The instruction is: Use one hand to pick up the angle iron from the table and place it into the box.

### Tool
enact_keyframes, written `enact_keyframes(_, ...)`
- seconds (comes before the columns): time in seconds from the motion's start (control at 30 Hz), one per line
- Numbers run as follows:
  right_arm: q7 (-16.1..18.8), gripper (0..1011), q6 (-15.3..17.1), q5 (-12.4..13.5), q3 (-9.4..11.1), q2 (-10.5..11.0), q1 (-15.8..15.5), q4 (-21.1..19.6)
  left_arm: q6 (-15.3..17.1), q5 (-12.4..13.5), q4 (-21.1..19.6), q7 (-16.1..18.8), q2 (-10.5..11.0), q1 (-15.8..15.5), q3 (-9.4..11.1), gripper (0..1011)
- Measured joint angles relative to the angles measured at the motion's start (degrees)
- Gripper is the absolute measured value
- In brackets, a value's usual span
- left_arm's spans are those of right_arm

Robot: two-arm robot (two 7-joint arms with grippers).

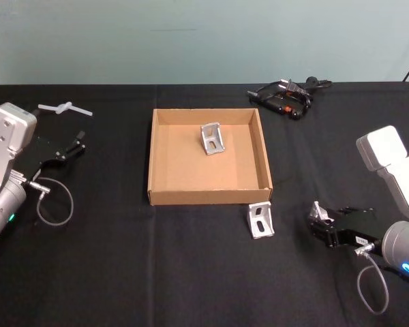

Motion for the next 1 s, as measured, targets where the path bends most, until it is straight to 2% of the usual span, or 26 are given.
enact_keyframes(0.07,0.00,436,0.00,0.00,0.00,0.00,0.00,0.00,0.00,0.00,0.00,0.00,0.00,0.00,0.00,1005)
enact_keyframes(0.13,0.00,335,0.01,0.02,0.00,0.02,0.00,0.00,0.00,0.00,0.00,0.00,0.00,0.00,0.00,1005)
enact_keyframes(0.23,0.00,234,0.03,0.03,0.00,0.03,0.00,0.00,0.00,0.00,0.00,0.00,0.00,0.00,0.00,1005)
enact_keyframes(0.27,0.00,234,0.03,0.03,0.00,0.04,0.00,0.00,0.00,0.00,0.00,0.00,0.00,0.00,0.00,1005)
enact_keyframes(0.37,0.00,120,0.04,0.03,0.00,0.04,0.00,0.00,0.00,0.00,0.00,0.00,0.00,0.00,0.00,1005)
enact_keyframes(0.47,0.00,78,0.04,0.03,0.00,0.04,0.00,0.00,0.00,0.00,0.00,0.00,0.00,0.00,0.00,1005)
enact_keyframes(0.83,0.01,73,0.06,0.02,-0.01,0.04,0.00,0.00,0.00,0.00,0.00,0.00,0.00,0.00,0.00,1005)
enact_keyframes(1.0,0.08,73,0.15,-1.35,-0.12,0.13,0.34,-1.12,0.00,0.00,0.00,0.00,0.00,0.00,0.00,1005)
